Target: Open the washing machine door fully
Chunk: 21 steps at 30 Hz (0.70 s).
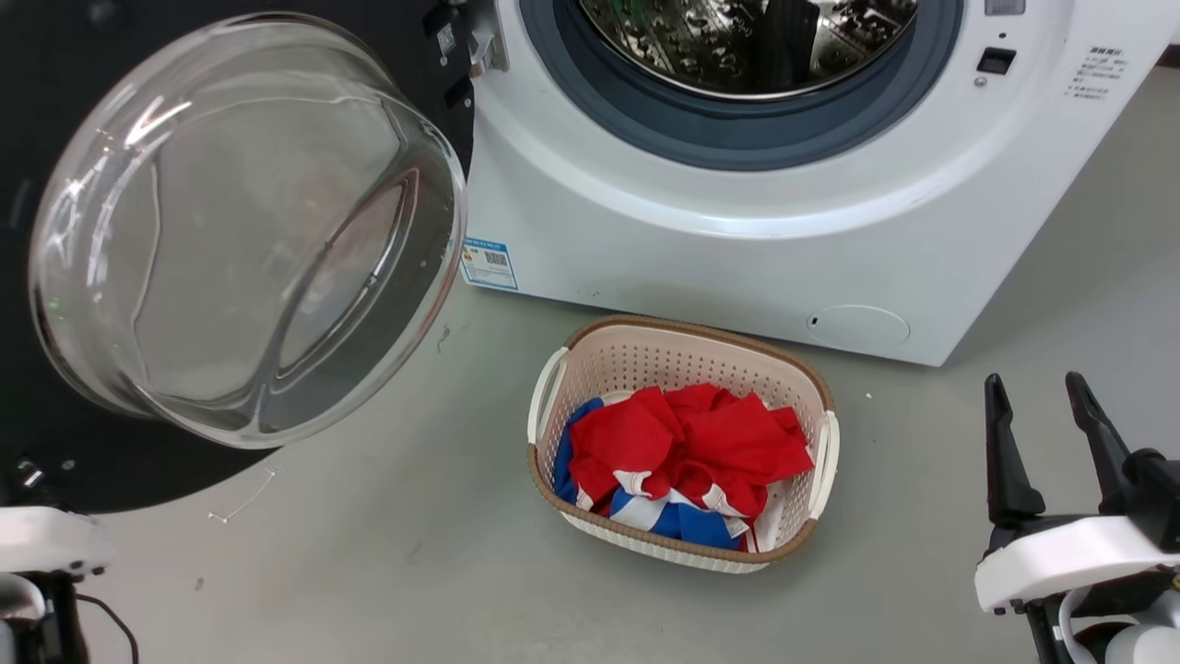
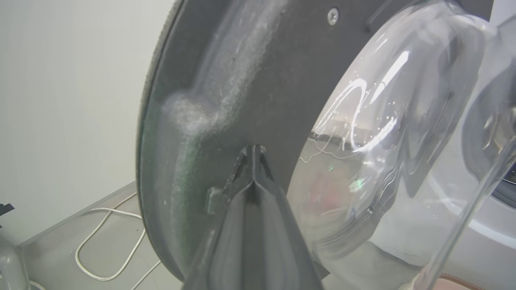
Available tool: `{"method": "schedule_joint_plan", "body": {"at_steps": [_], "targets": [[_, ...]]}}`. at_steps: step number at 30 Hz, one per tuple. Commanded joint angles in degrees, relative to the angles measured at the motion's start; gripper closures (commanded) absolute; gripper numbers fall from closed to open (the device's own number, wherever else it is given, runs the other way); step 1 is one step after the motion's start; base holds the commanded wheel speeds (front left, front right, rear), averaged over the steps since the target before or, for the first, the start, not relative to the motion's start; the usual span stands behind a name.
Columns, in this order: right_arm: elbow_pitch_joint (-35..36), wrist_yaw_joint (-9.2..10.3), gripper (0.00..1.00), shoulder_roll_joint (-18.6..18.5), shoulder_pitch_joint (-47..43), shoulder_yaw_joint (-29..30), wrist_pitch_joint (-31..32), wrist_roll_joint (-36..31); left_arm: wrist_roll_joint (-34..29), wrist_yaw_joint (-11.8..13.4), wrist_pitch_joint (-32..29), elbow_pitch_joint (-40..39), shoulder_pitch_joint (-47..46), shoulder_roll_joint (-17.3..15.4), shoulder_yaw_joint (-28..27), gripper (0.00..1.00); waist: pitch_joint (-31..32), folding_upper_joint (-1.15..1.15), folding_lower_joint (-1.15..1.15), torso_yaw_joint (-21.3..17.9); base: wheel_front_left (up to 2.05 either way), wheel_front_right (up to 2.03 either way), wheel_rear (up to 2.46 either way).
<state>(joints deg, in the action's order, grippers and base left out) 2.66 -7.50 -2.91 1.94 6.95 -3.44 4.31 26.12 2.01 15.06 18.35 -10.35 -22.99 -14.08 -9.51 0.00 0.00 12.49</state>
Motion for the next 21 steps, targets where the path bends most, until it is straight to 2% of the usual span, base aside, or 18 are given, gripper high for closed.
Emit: {"method": "schedule_joint_plan", "body": {"at_steps": [1, 10, 21], "targets": [[-0.17, 0.01, 0.0, 0.06, -0.58, -0.04, -0.07, -0.19, -0.31, 0.01, 0.13, -0.19, 0.69, 0.14, -0.16, 1.0, 0.45, 0.0, 0.0, 0.1, 0.0, 0.0, 0.0], [-2.04, 0.01, 0.0, 0.05, -3.15, -1.34, -1.65, 1.4, -4.81, 0.46, 0.13, -6.69, 8.57, 6.7, 2.34, 1.0, 4.95, 0.0, 0.0, 0.03, 0.0, 0.0, 0.0], [-2.33, 0.01, 0.0, 0.06, -4.75, -2.09, -1.42, 1.67, -8.85, -1.54, -2.0, -13.88, 13.61, 13.21, 13.89, 1.0, 7.84, 0.0, 0.0, -1.64, 0.0, 0.0, 0.0]]}}
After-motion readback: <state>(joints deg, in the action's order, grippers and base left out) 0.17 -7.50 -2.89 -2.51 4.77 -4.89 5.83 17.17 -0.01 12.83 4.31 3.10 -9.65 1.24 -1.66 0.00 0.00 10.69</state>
